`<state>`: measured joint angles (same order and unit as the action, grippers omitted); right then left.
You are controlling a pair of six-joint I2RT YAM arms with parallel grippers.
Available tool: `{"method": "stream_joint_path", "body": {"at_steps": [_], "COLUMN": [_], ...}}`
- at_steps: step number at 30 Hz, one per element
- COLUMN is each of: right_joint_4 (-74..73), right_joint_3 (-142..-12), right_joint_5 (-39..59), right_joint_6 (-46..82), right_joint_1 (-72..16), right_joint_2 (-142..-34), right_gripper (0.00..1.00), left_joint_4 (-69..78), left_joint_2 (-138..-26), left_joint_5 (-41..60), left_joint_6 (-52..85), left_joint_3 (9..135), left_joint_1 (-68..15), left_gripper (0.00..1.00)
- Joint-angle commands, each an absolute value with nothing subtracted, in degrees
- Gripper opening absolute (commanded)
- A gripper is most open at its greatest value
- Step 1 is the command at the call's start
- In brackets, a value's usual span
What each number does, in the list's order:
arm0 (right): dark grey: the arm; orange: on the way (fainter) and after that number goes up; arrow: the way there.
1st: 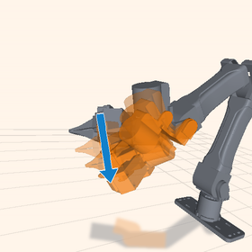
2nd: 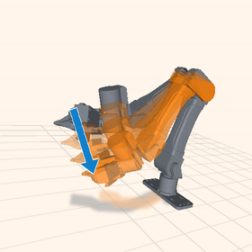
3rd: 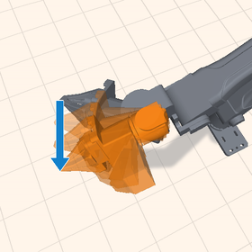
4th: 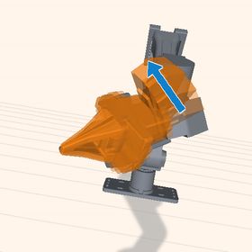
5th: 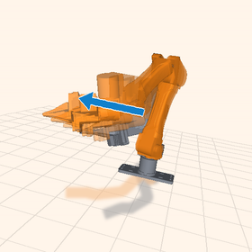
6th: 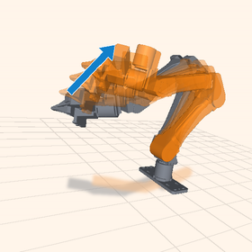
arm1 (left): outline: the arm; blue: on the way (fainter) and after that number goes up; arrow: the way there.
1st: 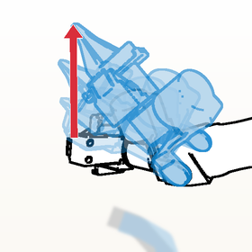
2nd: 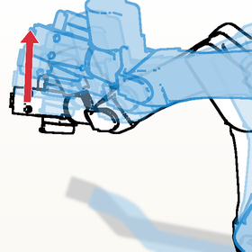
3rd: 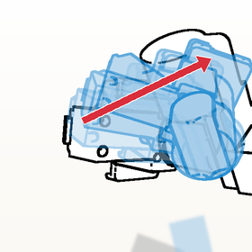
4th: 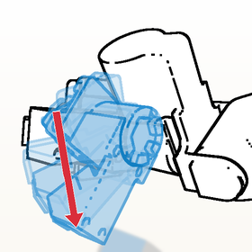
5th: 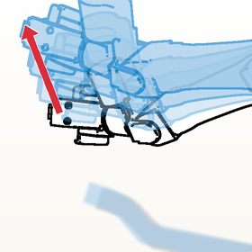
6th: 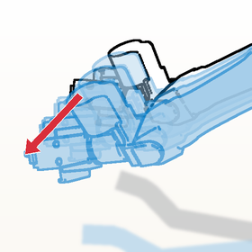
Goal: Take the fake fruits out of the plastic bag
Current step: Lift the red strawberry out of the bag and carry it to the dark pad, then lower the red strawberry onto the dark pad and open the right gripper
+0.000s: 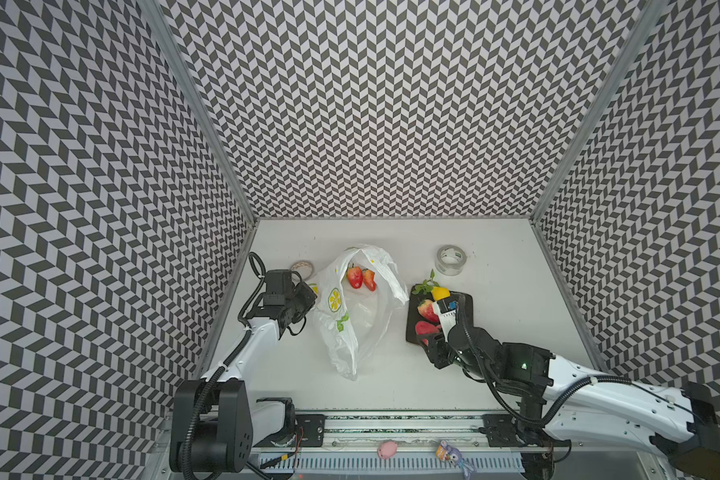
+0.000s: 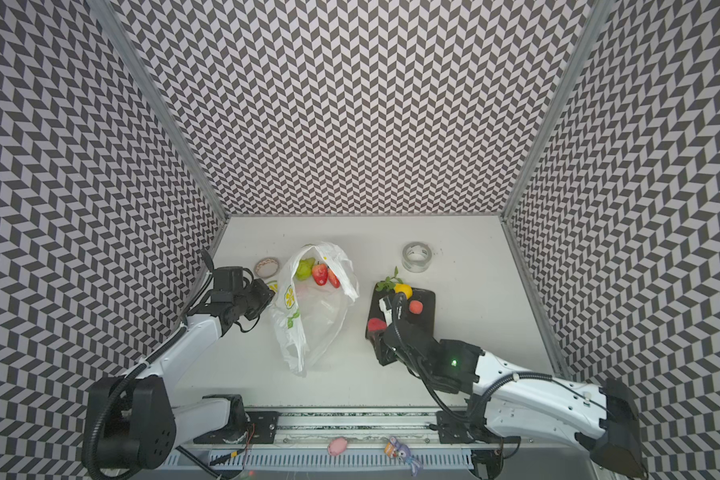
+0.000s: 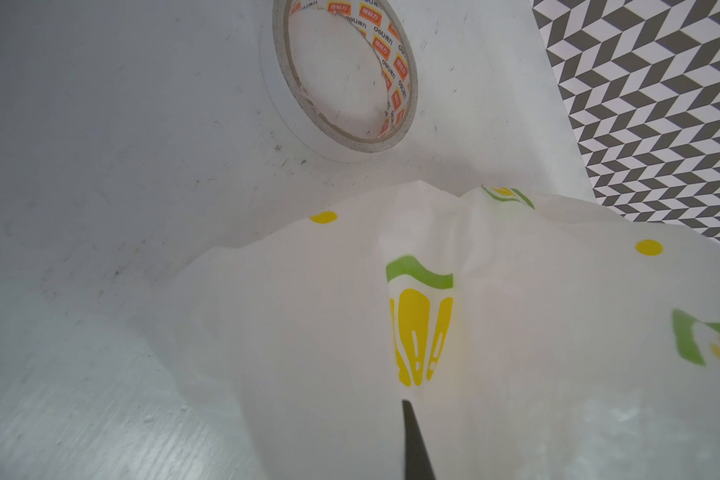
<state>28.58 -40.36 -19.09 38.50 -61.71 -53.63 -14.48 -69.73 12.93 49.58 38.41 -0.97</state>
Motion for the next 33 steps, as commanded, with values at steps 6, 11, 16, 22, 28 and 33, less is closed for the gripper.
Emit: {"method": "stream_joint_path", "body": {"at_steps": [6, 11, 16, 22, 28, 33], "right_joint_4": [33.0, 29.6, 25.3, 21.0, 17.0, 15.9], "right_joint_3": [-35.1, -32.7, -31.2, -29.3, -27.3, -27.6], "right_joint_5": [-12.3, -9.8, -8.6, -7.1, -6.0, -5.3], "right_joint_6": [45.2, 44.9, 42.7, 41.2, 39.9, 39.0], "right_joint_1": [-45.4, -41.5, -38.9, -35.4, -32.4, -31.0], "right_joint_2": [-51.8, -55.3, -58.8, -62.1, -65.2, -67.5], "right_gripper": [0.43, 0.43, 0.45, 0.45, 0.47, 0.60], "left_joint_4": [-13.4, -13.9, -14.1, -13.9, -13.8, -13.4], "left_joint_2": [-68.6, -68.5, -68.2, -68.0, -67.7, -67.4], "left_joint_5": [12.2, 12.4, 12.5, 12.7, 12.9, 13.1], "left_joint_6": [49.4, 48.8, 48.5, 48.5, 48.3, 48.6], "left_joint_3": [38.4, 38.8, 38.6, 38.5, 38.5, 37.9], "left_joint_1": [-0.7, -0.7, -0.7, -0.7, -0.7, -0.7], "left_gripper": [0.00, 0.00, 0.00, 0.00, 0.00, 0.00]}}
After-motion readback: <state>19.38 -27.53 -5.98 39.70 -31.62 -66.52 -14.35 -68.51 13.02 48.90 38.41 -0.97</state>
